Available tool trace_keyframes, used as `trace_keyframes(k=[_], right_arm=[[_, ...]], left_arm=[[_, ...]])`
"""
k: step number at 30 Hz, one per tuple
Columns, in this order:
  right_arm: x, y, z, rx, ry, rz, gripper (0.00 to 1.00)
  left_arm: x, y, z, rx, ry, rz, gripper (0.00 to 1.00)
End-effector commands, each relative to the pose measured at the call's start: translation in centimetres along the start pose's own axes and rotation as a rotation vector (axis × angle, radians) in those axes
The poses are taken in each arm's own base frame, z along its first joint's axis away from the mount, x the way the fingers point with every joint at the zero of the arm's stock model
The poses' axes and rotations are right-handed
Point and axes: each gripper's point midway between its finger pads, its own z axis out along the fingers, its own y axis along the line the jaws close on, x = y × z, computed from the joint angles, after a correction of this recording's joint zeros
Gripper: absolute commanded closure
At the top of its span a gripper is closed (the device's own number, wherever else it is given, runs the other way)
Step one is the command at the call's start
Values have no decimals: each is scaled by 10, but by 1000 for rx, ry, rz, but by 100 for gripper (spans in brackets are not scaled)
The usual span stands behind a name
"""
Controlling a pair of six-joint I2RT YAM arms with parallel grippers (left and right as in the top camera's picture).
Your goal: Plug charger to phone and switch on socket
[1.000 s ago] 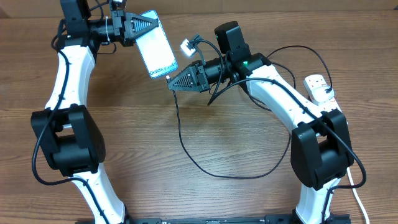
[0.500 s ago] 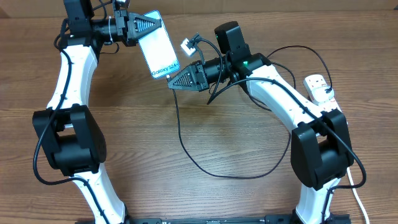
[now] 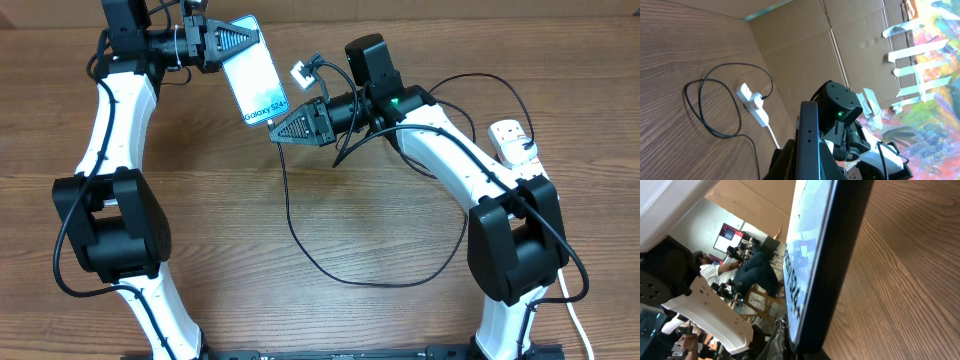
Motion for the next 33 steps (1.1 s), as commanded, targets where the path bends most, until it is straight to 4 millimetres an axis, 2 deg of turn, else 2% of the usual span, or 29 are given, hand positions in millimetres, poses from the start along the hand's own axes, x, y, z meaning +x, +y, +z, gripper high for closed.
trace_keyframes(k=[1,33], right_arm=[[-11,15,-3,-4,-15,-57,96],[-20,15,-3,6,-39,-34,96]], left_arm=[[2,-14,1,27,23,15,96],[2,-14,1,27,23,9,96]])
